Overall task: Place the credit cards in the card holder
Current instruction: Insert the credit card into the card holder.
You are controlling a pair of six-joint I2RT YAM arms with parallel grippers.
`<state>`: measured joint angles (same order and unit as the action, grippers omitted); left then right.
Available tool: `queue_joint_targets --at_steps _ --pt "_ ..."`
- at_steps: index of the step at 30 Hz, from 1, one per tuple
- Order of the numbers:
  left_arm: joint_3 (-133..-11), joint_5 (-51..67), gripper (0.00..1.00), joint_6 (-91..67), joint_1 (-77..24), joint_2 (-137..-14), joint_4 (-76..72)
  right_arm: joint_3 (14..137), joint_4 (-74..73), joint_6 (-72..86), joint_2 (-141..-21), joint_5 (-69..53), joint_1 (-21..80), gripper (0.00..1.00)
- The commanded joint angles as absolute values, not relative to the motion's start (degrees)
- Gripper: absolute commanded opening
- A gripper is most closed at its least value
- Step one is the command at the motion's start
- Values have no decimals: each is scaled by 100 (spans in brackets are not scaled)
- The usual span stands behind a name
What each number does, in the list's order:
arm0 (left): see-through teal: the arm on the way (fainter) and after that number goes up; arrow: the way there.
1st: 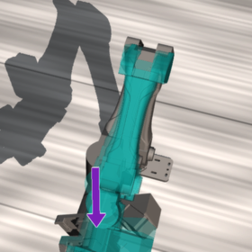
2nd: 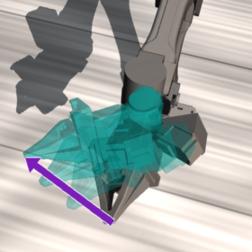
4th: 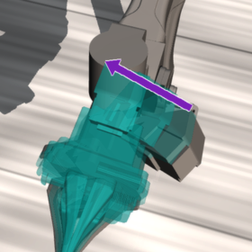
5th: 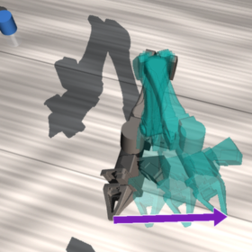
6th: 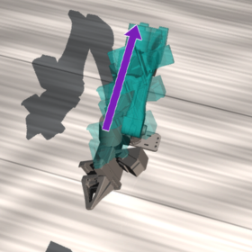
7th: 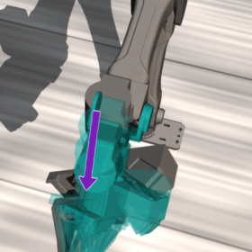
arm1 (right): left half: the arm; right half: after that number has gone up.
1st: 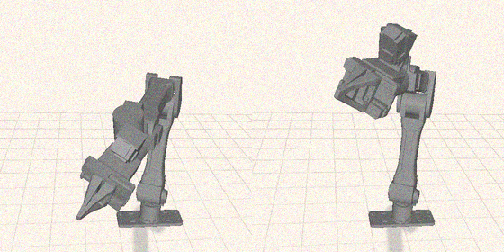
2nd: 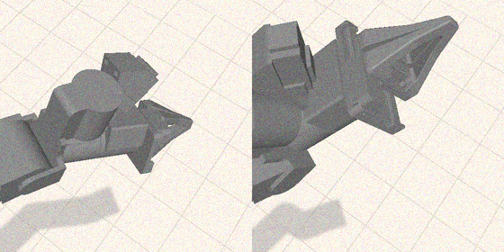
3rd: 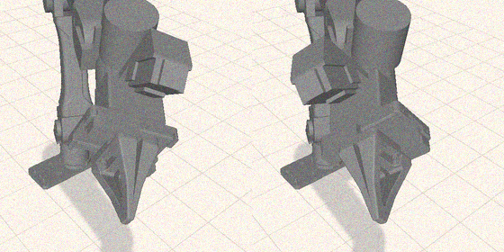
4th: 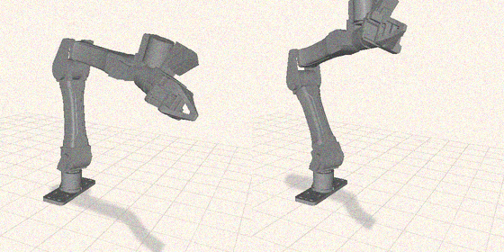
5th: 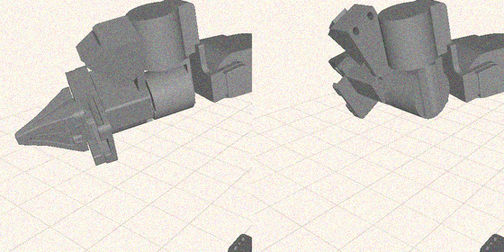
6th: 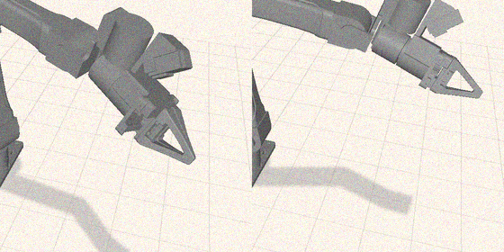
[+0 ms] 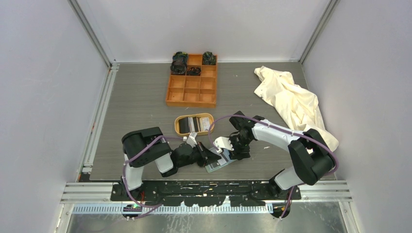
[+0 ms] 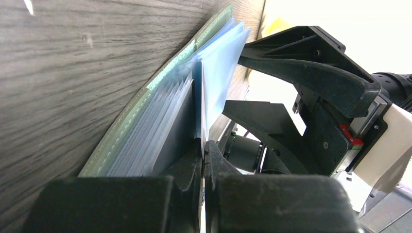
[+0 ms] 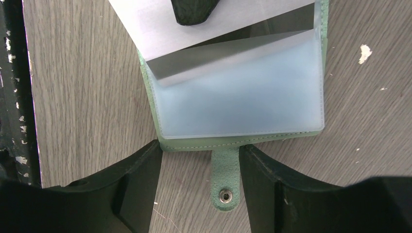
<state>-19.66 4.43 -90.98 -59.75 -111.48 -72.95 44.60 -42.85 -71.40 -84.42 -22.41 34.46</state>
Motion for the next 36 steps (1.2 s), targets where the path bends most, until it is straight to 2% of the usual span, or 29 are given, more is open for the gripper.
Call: queue_joint_targets --at_steps 1,10,24,33,36 --pt "-1985 625 0 -8799 -5898 -11282 -6696 4619 -4333 -7040 -8445 -2514 3537 63" --pt "-2080 870 1 -8851 -5841 -11453 -6675 4633 -4329 -6972 -8407 -2543 3541 64" --pt "-2182 1042 16 -8721 -5813 -11187 -6026 4763 -4358 -6671 -8218 -2641 3536 65" --pt "-2153 1058 17 -8674 -5775 -11138 -5895 4790 -4530 -6573 -7508 -2893 3257 76" --pt "-2158 1078 17 -8688 -5762 -11190 -5956 4822 -4615 -6590 -7396 -2986 3179 77"
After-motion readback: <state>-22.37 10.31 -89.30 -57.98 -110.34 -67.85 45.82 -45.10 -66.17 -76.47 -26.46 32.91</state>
